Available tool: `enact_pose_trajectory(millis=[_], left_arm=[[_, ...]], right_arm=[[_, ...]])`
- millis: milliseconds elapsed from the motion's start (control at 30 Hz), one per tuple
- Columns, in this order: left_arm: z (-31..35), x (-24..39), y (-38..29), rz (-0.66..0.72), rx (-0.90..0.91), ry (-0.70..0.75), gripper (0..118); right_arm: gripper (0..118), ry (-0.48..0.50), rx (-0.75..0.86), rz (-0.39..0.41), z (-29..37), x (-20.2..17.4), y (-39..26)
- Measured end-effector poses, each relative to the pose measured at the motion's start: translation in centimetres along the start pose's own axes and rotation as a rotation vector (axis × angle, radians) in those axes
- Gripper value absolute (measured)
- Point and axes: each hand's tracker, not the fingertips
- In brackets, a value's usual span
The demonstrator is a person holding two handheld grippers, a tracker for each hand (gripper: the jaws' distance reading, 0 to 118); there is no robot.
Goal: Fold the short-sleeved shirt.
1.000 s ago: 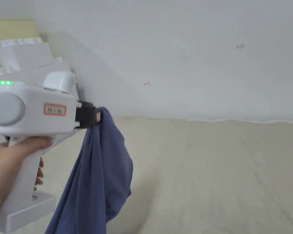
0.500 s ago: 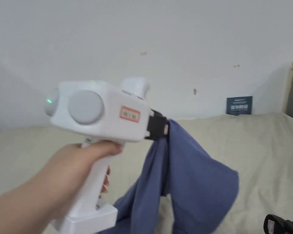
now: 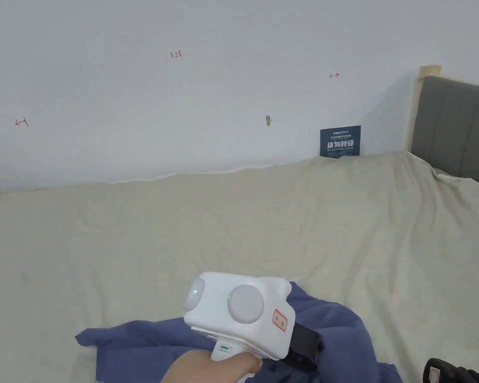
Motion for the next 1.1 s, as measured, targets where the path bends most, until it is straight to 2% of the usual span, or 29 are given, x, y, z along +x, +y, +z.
enact_pose_trajectory(millis=[33, 67, 200, 267, 300, 400, 533, 567, 600, 667, 700, 733, 833, 900, 933, 1100], left_arm=[[-0.1, -0.5, -0.2, 0.013, 0.013, 0.003, 84], [0.1, -1.1, -0.5, 0.047, 0.030, -0.013, 95], [1.4, -2.6, -1.2, 0.220, 0.060, -0.051, 96], [3.2, -3.0, -1.9, 0.291, 0.137, -0.136, 96], [4.5, -2.9, -2.3, 0.306, 0.197, -0.128, 96], [9.1, -2.8, -3.9, 0.303, 0.327, -0.138, 96], [15.3, -2.5, -7.9, 0.240, 0.455, -0.007, 94], [16.6, -2.5, -9.1, 0.236, 0.488, 0.027, 89], [17.9, -2.7, -10.6, 0.233, 0.540, 0.047, 72], [20.1, -2.9, -13.1, 0.213, 0.641, 0.103, 22], [21.1, -3.0, -14.3, 0.208, 0.674, 0.168, 14], [21.9, -2.9, -15.8, 0.224, 0.716, 0.242, 14], [23.9, -3.1, -20.3, 0.235, 0.871, 0.333, 0], [24.7, -2.5, -23.2, 0.264, 0.905, 0.599, 0], [24.9, -3.2, -24.4, 0.275, 0.904, 0.626, 0], [25.1, -6.3, -27.6, 0.443, 0.835, 0.488, 0]], right_arm=[[1, 0.008, -0.005, 0.000, -0.1, -0.2, -0.1], [1, 0.015, -0.010, 0.002, -0.2, -0.3, -0.2], [1, 0.036, -0.027, 0.015, -0.5, -1.0, -0.8], [1, 0.041, -0.034, 0.019, -0.5, -1.2, -0.8], [1, 0.042, -0.036, 0.019, -0.5, -1.3, -0.8], [1, 0.043, -0.030, 0.015, -0.1, -1.4, -0.3], [1, 0.026, 0.002, 0.039, 0.8, -1.5, 0.4], [1, 0.020, 0.008, 0.043, 1.0, -1.6, 0.5], [1, 0.016, 0.015, 0.044, 1.3, -1.6, 0.6], [1, 0.011, 0.031, 0.042, 2.0, -1.7, 0.8], [1, 0.009, 0.044, 0.042, 2.3, -1.9, 0.7], [1, 0.006, 0.055, 0.044, 2.6, -2.0, 0.7], [1, 0.010, 0.096, 0.066, 3.5, -2.6, 0.4], [1, 0.011, 0.136, 0.096, 4.1, -3.2, 0.0], [1, 0.008, 0.146, 0.108, 4.4, -3.5, -0.2], [1, 0.021, 0.140, 0.126, 4.7, -4.4, -0.4]])
